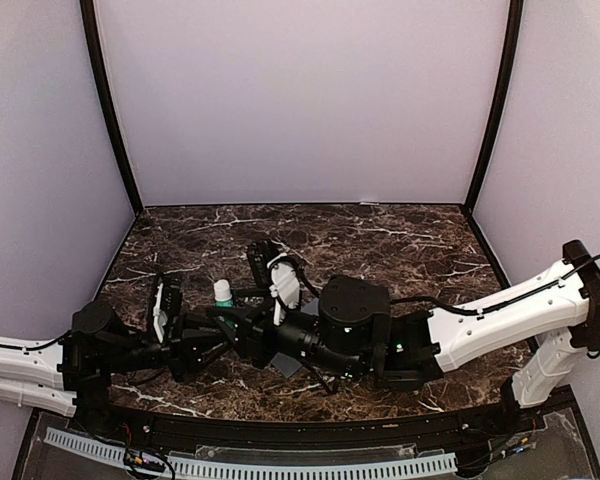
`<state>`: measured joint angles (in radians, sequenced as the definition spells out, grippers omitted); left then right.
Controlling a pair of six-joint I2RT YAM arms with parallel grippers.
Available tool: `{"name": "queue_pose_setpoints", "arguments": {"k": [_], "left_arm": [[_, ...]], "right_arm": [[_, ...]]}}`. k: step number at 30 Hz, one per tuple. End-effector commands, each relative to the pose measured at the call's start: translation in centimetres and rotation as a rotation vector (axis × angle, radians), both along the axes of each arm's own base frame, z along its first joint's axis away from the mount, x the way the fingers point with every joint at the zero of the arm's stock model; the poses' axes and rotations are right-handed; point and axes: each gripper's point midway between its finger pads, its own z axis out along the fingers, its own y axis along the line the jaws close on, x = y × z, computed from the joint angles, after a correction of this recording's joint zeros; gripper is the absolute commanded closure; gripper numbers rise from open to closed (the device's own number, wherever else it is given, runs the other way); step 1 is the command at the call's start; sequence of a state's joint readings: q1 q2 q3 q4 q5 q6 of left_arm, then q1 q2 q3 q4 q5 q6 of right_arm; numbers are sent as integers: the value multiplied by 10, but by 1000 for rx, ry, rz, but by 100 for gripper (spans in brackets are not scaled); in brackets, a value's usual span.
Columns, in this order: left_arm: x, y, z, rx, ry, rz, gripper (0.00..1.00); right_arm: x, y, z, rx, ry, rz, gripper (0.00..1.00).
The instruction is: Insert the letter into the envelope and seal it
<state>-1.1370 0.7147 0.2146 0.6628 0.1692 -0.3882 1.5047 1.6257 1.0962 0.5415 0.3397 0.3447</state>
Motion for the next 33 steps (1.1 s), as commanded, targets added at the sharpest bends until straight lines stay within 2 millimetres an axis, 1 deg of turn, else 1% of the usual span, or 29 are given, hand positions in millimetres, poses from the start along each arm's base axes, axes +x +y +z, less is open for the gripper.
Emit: {"name": "queue_pose_setpoints", "arguments": {"k": [1,8,10,17,18,20,21,23,24,25,26,27,28,31,33], "left_arm": [[11,1,11,-5,-19,65,97],[11,2,12,-8,-21,65,97],[11,2,11,-6,-21,65,97],[8,1,13,-10,-28,47,97],[7,1,14,-13,-28,41,98],[1,0,17,-27,-34,7,98],[-6,-1,19,-35,-38,-36,98],[-24,-1,30,-89,-57,-130,98],[-37,-1,32,-105,-59,-207,98],[-44,1,39,-139,-76,-243,98],[-57,2,41,-153,-76,-315,98],[-63,5,47,-185,-84,-349,98],[-73,8,49,-195,-94,-402,98],[-91,18,58,-252,-123,-493,98],[-102,25,62,-278,-141,-553,97]], "right_arm": [[7,8,2,-28,-21,-108,57],[9,14,-3,-61,-25,-168,59],[8,16,-4,-65,-28,-170,66],[9,11,-6,-70,-31,-183,97],[8,9,-6,-71,-31,-178,100],[4,6,-5,-62,-35,-151,100],[1,4,-5,-58,-41,-130,100],[-10,1,-3,-40,-64,-62,100],[-16,1,-1,-30,-70,-21,100],[-23,1,1,-18,-77,26,100],[-30,1,2,-4,-87,70,100],[-36,0,3,4,-93,108,100],[-42,0,4,10,-98,145,100],[-58,-1,8,34,-106,264,100],[-65,-2,10,51,-105,322,100]]}}
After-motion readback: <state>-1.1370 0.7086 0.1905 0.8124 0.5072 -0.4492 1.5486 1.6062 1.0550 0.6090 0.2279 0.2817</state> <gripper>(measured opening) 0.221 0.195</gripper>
